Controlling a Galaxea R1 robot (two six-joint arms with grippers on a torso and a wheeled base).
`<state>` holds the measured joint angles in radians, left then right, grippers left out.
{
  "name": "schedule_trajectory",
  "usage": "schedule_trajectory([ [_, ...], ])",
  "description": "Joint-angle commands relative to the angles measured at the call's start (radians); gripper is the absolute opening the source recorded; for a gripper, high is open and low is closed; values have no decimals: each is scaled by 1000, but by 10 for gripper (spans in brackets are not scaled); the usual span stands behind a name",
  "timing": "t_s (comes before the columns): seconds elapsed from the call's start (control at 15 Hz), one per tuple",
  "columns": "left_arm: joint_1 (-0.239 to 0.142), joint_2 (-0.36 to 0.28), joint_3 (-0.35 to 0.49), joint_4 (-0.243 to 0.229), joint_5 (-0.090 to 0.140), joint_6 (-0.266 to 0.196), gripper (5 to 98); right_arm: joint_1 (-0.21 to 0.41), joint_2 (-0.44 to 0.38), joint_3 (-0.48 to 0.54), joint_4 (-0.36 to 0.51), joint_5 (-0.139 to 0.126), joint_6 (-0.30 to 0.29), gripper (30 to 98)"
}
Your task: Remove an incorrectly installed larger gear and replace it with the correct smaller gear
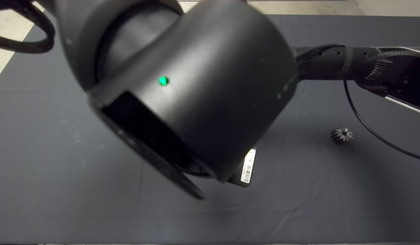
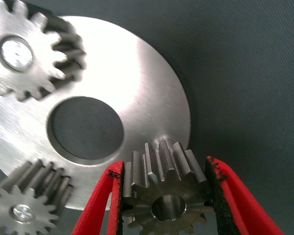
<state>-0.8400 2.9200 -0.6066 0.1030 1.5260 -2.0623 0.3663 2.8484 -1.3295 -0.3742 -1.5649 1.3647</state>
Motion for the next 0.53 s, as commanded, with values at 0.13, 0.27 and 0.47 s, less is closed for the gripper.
schedule_trajectory([
  [0.13, -19, 0, 7, 3, 71, -5, 546, 15, 62, -42, -43, -30, -7, 351],
  [0.27, -18, 0, 7, 3, 71, -5, 546, 14, 57, -42, -43, -30, -7, 351],
  [0.47, -19, 0, 6, 11, 71, -5, 546, 20, 42, -38, -40, -29, -6, 351],
])
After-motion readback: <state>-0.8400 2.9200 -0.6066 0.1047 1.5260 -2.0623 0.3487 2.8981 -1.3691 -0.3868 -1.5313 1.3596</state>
